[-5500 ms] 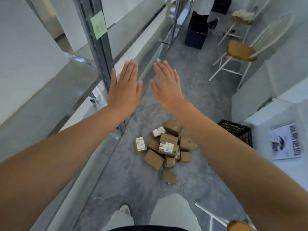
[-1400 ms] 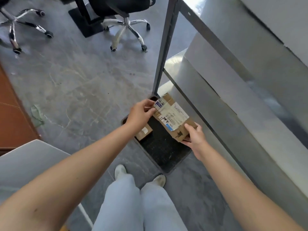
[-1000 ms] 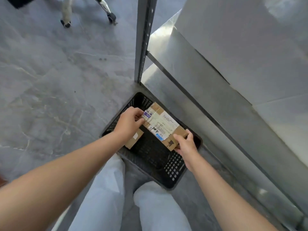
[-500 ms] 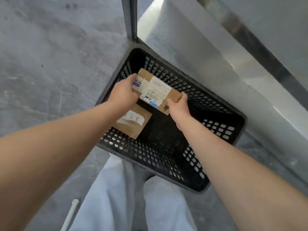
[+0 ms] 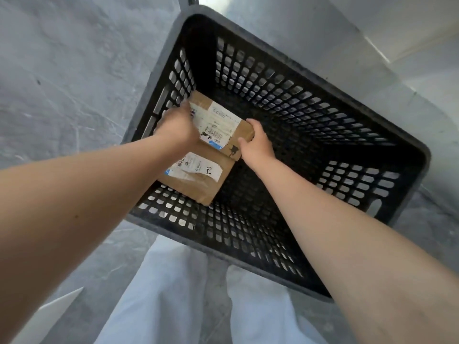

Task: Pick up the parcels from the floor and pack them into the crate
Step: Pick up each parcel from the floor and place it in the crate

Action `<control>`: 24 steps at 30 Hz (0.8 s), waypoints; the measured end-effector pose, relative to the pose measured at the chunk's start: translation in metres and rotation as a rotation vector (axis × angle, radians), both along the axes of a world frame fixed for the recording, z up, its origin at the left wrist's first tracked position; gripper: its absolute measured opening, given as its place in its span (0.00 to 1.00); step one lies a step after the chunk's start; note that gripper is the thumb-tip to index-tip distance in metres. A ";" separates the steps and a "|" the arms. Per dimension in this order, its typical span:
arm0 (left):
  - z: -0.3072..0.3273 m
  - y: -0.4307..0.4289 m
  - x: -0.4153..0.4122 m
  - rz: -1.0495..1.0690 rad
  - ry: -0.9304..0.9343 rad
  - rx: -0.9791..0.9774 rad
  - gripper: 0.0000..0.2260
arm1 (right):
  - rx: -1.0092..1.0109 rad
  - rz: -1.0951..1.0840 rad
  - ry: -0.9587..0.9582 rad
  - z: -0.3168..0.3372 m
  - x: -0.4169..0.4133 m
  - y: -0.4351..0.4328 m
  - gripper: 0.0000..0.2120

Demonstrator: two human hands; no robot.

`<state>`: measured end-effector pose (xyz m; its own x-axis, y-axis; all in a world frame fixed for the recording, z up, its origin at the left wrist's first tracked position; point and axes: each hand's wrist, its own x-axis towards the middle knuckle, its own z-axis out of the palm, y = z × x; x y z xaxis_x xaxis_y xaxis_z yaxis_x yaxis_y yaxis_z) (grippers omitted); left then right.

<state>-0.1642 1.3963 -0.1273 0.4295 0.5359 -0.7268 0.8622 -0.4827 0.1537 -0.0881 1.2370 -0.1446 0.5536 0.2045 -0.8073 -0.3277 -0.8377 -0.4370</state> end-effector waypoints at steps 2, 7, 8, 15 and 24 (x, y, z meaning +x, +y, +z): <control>0.004 -0.004 0.003 -0.059 0.055 -0.003 0.33 | -0.020 -0.004 0.007 0.000 0.000 0.002 0.26; 0.024 -0.021 0.014 -0.109 0.113 0.026 0.34 | -0.162 0.121 0.068 0.021 0.022 0.004 0.38; 0.032 -0.023 0.014 -0.107 0.088 0.036 0.32 | -0.183 0.160 0.039 0.031 0.028 0.004 0.37; 0.126 -0.026 0.041 -0.257 -0.145 0.001 0.35 | -0.063 0.451 0.028 0.135 0.071 0.013 0.16; 0.354 0.012 0.087 -0.660 -0.576 0.403 0.31 | 0.249 0.416 -0.308 0.379 0.099 0.065 0.17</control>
<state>-0.0771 1.4079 0.2267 0.9672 0.2215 -0.1242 0.2419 -0.9524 0.1852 0.0111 1.3024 0.2345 0.5877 0.6188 -0.5212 0.1807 -0.7284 -0.6609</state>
